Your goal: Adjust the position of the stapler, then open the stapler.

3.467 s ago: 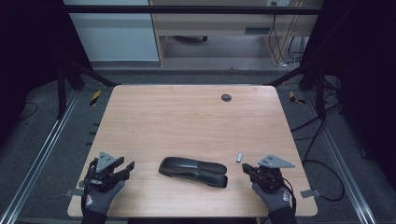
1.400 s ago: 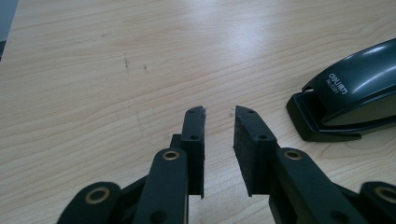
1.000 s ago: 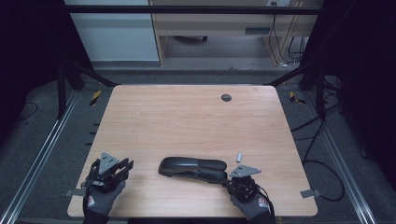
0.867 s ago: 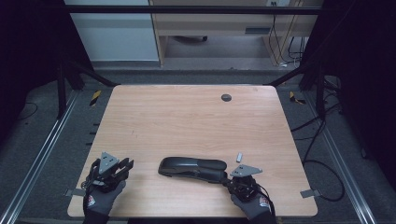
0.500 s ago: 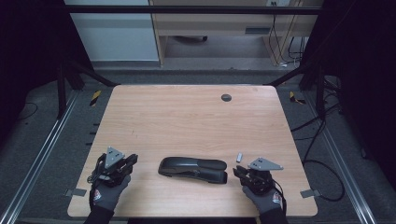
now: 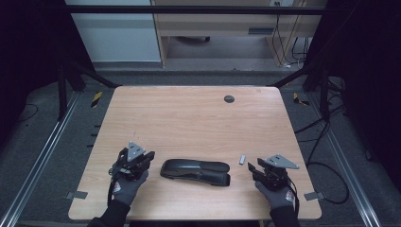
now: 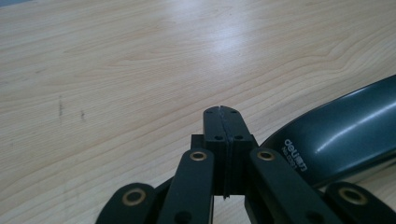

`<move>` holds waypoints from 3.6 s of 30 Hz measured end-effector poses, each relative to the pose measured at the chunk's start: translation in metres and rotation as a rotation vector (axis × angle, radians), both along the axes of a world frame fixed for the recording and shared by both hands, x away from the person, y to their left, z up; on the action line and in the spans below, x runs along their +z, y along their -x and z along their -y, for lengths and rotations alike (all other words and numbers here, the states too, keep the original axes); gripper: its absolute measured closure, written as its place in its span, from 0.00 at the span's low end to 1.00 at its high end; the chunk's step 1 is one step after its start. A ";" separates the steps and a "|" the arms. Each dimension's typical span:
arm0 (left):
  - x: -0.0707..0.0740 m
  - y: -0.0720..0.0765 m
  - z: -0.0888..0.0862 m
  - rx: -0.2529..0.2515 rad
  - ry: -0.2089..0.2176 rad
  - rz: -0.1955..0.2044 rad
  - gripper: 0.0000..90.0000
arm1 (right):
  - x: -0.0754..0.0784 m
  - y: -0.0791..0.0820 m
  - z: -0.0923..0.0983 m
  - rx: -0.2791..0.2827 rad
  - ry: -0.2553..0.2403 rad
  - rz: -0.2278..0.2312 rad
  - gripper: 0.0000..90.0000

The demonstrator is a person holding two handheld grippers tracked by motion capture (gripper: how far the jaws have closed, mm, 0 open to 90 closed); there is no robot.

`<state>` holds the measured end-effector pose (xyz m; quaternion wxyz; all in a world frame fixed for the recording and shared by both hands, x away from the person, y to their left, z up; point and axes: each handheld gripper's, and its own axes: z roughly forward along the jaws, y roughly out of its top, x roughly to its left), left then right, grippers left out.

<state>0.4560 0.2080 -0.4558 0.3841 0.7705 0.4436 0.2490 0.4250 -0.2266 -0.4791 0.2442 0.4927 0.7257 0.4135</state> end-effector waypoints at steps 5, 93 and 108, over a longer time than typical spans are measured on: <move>-0.010 -0.014 0.011 -0.007 -0.017 -0.037 1.00 | 0.000 -0.001 -0.003 0.006 0.001 -0.005 0.58; 0.034 0.026 0.026 -0.176 -0.030 0.065 0.70 | 0.003 0.004 0.004 0.013 -0.017 -0.003 0.49; 0.054 0.038 0.036 -0.252 -0.034 0.073 0.50 | 0.005 0.004 0.009 0.002 -0.024 0.001 0.48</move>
